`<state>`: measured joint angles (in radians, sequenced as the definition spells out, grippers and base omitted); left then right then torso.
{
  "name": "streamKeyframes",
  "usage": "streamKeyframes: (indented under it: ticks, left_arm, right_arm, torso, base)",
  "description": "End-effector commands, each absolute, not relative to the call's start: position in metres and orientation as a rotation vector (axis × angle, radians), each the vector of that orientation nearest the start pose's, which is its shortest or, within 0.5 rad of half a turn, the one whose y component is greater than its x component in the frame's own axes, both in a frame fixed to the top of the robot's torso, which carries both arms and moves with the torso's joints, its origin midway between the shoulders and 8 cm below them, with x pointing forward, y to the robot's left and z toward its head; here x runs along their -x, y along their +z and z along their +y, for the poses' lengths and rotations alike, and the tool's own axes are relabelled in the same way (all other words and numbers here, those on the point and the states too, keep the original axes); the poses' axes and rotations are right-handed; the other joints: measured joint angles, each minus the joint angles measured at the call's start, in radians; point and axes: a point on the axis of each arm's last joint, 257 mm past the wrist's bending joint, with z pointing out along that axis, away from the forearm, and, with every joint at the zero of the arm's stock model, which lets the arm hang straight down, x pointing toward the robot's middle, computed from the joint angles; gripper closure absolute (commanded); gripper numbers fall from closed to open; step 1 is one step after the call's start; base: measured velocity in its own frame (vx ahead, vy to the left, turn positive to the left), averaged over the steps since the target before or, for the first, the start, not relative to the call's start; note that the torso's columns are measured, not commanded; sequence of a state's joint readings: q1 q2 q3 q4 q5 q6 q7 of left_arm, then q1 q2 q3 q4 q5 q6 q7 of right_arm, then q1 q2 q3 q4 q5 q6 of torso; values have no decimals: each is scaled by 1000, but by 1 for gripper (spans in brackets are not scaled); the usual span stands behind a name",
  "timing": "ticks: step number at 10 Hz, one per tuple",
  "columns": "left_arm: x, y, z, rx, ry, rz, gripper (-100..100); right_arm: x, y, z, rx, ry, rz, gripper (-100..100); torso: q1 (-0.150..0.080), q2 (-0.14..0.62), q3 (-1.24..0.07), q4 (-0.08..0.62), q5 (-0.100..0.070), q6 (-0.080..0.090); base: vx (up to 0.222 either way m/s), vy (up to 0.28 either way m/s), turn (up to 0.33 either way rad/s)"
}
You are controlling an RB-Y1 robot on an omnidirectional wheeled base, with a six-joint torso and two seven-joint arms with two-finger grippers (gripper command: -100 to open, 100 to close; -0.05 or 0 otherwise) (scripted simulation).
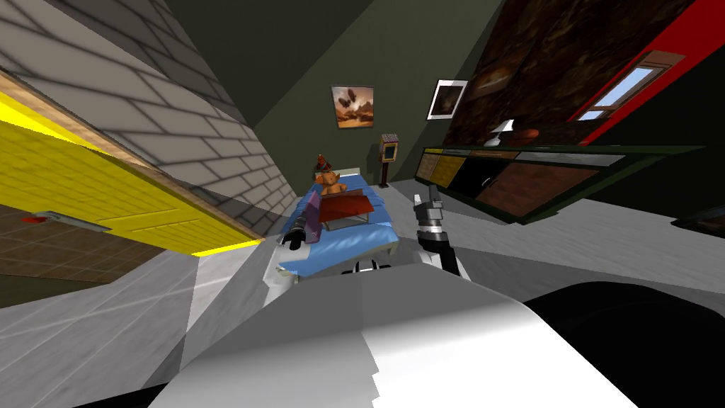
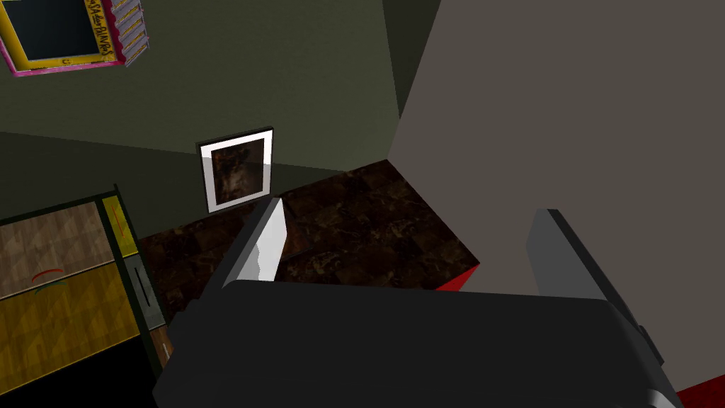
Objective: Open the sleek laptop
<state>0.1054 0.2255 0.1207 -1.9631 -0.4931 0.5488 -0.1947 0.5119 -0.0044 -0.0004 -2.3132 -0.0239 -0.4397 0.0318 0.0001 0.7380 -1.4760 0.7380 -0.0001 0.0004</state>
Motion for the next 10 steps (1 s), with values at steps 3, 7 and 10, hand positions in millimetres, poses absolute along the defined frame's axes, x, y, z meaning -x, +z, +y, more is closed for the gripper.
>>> streamKeyframes:
  ticks: [3,7,10]
  left_arm:
    - [-501,-167,398,912,-151,1416,-100]
    - [-512,-166,380,938,-124,1408,-100]
    - [-515,-166,373,945,-118,1407,-100]
  right_arm:
    - [-346,24,-284,-688,1275,634,0]
    - [-346,24,-284,-688,1275,634,0]
    - [-346,24,-284,-688,1275,634,0]
  torso:
    - [0,0,0,0,0,-1]
    - [-2,0,0,0,0,-1]
    - [1,0,0,0,0,0]
  base:
    - [-58,93,-112]
    - [-64,81,-114]
    - [-51,71,-68]
